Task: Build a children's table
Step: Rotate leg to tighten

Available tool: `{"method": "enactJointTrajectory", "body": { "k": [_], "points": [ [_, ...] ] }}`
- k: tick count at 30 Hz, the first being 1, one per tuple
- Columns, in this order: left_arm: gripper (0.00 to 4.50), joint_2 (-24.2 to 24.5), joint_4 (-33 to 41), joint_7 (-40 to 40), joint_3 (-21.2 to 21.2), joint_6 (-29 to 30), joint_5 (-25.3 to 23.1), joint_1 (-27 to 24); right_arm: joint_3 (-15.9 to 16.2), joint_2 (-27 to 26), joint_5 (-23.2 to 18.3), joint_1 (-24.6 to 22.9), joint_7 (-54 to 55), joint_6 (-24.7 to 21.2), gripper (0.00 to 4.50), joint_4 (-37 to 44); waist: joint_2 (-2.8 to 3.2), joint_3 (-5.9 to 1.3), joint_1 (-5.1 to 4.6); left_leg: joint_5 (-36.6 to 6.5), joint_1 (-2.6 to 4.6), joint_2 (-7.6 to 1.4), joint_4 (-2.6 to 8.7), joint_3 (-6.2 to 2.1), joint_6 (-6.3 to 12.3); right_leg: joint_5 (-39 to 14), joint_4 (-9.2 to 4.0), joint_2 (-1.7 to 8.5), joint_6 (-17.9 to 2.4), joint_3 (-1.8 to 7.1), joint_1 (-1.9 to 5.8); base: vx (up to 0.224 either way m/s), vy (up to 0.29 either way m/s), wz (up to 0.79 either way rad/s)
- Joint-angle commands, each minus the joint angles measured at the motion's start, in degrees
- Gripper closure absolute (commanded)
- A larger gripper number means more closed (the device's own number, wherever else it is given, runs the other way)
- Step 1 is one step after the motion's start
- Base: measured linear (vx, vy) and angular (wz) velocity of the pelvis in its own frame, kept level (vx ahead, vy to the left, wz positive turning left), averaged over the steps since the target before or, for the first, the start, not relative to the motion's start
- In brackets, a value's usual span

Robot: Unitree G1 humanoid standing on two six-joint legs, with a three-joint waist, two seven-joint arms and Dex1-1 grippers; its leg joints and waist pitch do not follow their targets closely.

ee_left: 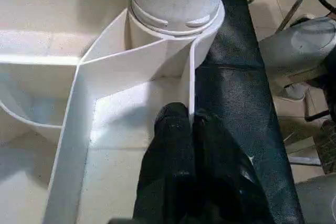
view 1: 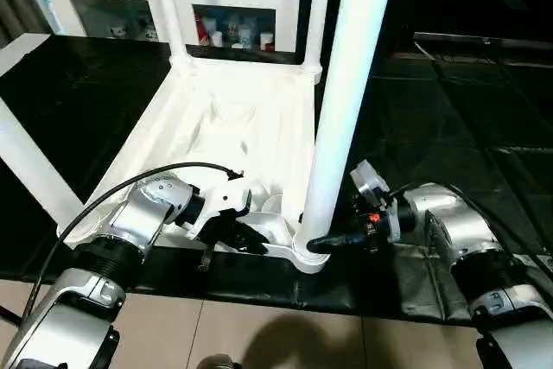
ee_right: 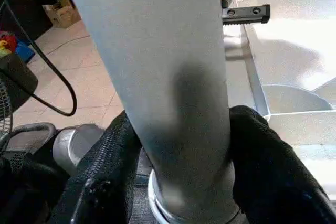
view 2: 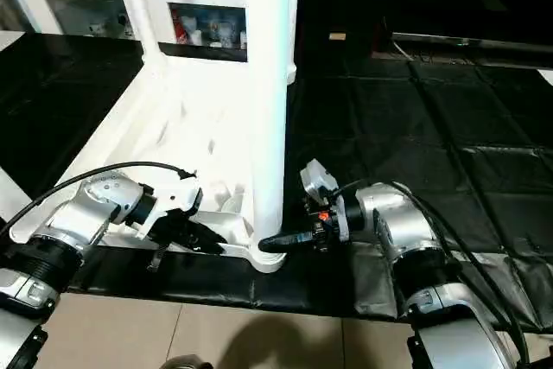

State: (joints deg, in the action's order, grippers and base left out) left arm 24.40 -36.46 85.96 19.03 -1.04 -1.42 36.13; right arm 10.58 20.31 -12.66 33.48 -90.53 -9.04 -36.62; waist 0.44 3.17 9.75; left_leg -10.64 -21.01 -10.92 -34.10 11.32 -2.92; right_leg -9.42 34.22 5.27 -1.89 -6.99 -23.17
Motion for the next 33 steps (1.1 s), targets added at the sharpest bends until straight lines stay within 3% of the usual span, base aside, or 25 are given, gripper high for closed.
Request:
{"method": "enactJointTrajectory", "body": {
  "k": [1,4,6,8,11,15,16,18,19,21,22,23,25,26,28,29,30,31,33],
  "points": [
    [4.50,-0.5,0.3,-1.1,0.5,-0.7,-0.4,0.2,0.8,-0.2,-0.2,0.3,-1.4,-0.4,2.31,0.2,-0.27,-4.28,-0.40,-9.9,0.98,-3.45,3.92,-1.38,2.69,-15.6,-3.70,4.84,-10.7,3.78,2.86,0.000,0.000,0.00],
    [4.50,-1.5,-0.2,-4.2,-0.3,1.3,-0.5,0.6,0.5,-0.6,-0.8,-1.0,-0.2,-1.1,2.37,1.1,-0.20,-4.22,-0.33,-11.0,1.16,-3.46,3.94,-1.35,2.15,-16.6,-3.87,4.85,-10.5,3.83,2.81,0.000,0.000,0.00],
    [4.50,-2.8,0.1,-6.6,-1.3,4.6,0.2,0.8,-0.3,-1.4,-1.5,-2.9,2.5,-2.6,2.40,2.9,0.27,-4.13,-0.18,-12.3,1.51,-3.55,3.98,-1.41,1.61,-17.7,-4.14,4.86,-10.6,3.89,2.62,0.000,0.000,0.00],
    [4.50,-3.7,0.2,-7.9,-1.8,6.0,0.5,1.0,-0.6,-2.2,-1.5,-3.9,5.0,-3.4,2.42,3.8,0.00,-4.11,-0.43,-12.4,1.07,-3.40,4.13,-1.58,1.50,-18.6,-4.13,4.93,-10.1,3.79,3.08,0.000,0.000,0.00],
    [4.50,-6.4,-0.2,-12.3,-2.7,8.7,0.7,2.1,-1.6,-4.5,-1.3,-5.7,11.3,-4.8,2.44,5.3,-0.01,-3.78,-0.70,-14.0,1.31,-3.34,4.25,-1.57,0.89,-22.5,-4.79,4.90,-8.6,3.79,2.87,0.000,0.000,0.00],
    [4.50,-11.6,-1.1,-19.9,-3.8,13.0,0.8,3.9,-3.7,-9.4,-0.3,-6.3,23.0,-6.2,2.45,5.1,-0.16,-3.15,-2.05,-18.1,2.10,-2.65,4.26,-1.98,-0.61,-34.2,-6.51,5.11,-4.9,3.07,2.56,0.000,0.000,0.00],
    [4.50,-13.6,-1.1,-22.9,-4.6,14.8,1.0,4.6,-4.5,-11.4,0.1,-6.3,27.3,-7.5,2.45,5.2,-0.49,-3.08,-2.65,-18.4,1.55,-2.26,4.16,-2.25,-0.59,-37.0,-6.89,5.17,-3.0,2.53,3.14,0.000,0.000,0.00],
    [4.50,-14.3,-1.1,-24.3,-5.0,15.6,1.0,4.8,-4.8,-12.3,0.2,-6.3,29.0,-7.9,2.46,5.4,-0.23,-3.35,-3.66,-18.0,1.55,-2.39,4.33,-2.51,-0.29,-35.9,-7.20,5.08,-2.3,2.29,3.12,0.000,0.000,0.00],
    [4.50,-17.2,-0.9,-28.6,-5.9,18.7,1.1,5.9,-7.1,-16.4,-0.2,-4.4,37.3,-11.0,2.46,3.5,0.26,-3.31,-3.80,-18.3,1.56,-2.38,4.37,-2.57,-0.25,-35.1,-7.10,4.97,-2.6,2.28,3.06,0.000,0.000,0.00],
    [4.50,-18.6,-0.7,-30.2,-6.3,20.2,1.3,6.5,-8.4,-18.5,-0.7,-3.1,41.2,-12.7,2.46,1.9,0.00,-3.29,-4.70,-19.7,1.84,-2.24,4.32,-2.64,-0.64,-34.9,-7.15,4.78,-3.4,2.07,2.79,0.000,0.000,0.00],
    [4.50,-19.5,-0.6,-31.5,-6.8,21.2,1.3,7.0,-9.1,-19.8,-0.8,-2.2,43.8,-13.5,2.46,1.0,-0.01,-3.30,-5.23,-19.2,1.32,-2.07,4.30,-2.70,-0.37,-34.8,-7.10,4.85,-3.3,1.96,3.20,0.000,0.000,0.00],
    [4.50,-21.0,-1.1,-34.1,-7.6,22.3,1.3,8.2,-11.2,-22.6,-0.7,0.5,50.4,-14.0,2.46,-2.3,0.49,-3.32,-5.50,-19.2,1.11,-2.22,4.46,-2.87,-0.34,-34.1,-7.10,4.88,-3.2,1.84,3.33,0.000,0.000,0.00],
    [4.50,-21.4,-1.8,-35.8,-8.0,22.4,1.0,9.1,-12.4,-24.2,-0.5,2.5,54.7,-13.7,2.46,-5.1,0.82,-3.57,-6.40,-20.6,1.04,-2.45,4.70,-3.40,-0.68,-31.7,-7.06,4.86,-3.5,1.45,3.62,0.000,0.000,0.00],
    [4.50,-21.4,-1.8,-35.8,-8.0,22.4,1.0,9.1,-12.4,-24.2,-0.5,2.5,54.7,-13.7,2.46,-5.1,0.92,-3.51,-7.06,-20.9,0.31,-2.64,4.99,-3.77,-0.68,-28.7,-6.77,4.85,-4.1,1.29,4.10,0.000,0.000,0.00],
    [4.50,-21.2,-2.2,-36.4,-7.9,22.0,0.4,9.6,-12.1,-24.9,0.3,3.3,55.6,-12.8,2.46,-6.1,0.92,-3.66,-7.21,-21.7,0.67,-2.66,4.95,-3.76,-0.53,-26.1,-6.82,4.95,-5.0,1.31,3.90,0.000,0.000,0.00],
    [4.50,-20.7,-2.1,-36.5,-7.6,21.8,-0.1,9.5,-11.7,-25.1,1.3,3.1,55.7,-11.9,2.11,-5.7,0.75,-3.74,-7.01,-19.9,0.93,-2.46,4.73,-3.39,-0.17,-23.4,-6.71,5.15,-6.6,1.80,3.75,0.000,0.000,0.00],
    [4.50,-20.0,-2.0,-36.0,-7.2,21.4,-0.6,9.3,-11.4,-24.8,1.9,2.4,55.0,-11.3,2.11,-4.9,0.74,-3.77,-6.87,-17.9,0.77,-2.33,4.67,-3.15,0.44,-21.4,-6.32,5.12,-7.8,2.04,3.88,0.000,0.000,0.00],
    [4.50,-19.5,-1.8,-35.7,-7.0,21.2,-1.0,9.1,-11.3,-24.6,2.3,1.9,54.6,-11.0,2.11,-4.3,0.66,-3.79,-6.69,-16.2,0.72,-2.37,4.59,-2.97,1.08,-20.3,-6.16,5.01,-8.3,2.11,3.94,0.000,0.000,0.00],
    [4.50,-18.1,-1.5,-34.4,-6.7,20.6,-1.3,8.6,-11.7,-23.2,2.2,0.7,53.3,-10.3,1.70,-3.2,0.51,-3.83,-6.48,-15.0,0.81,-2.42,4.51,-2.85,1.50,-19.8,-6.06,5.03,-8.7,2.16,3.90,0.000,0.000,0.00]
  ]
}}
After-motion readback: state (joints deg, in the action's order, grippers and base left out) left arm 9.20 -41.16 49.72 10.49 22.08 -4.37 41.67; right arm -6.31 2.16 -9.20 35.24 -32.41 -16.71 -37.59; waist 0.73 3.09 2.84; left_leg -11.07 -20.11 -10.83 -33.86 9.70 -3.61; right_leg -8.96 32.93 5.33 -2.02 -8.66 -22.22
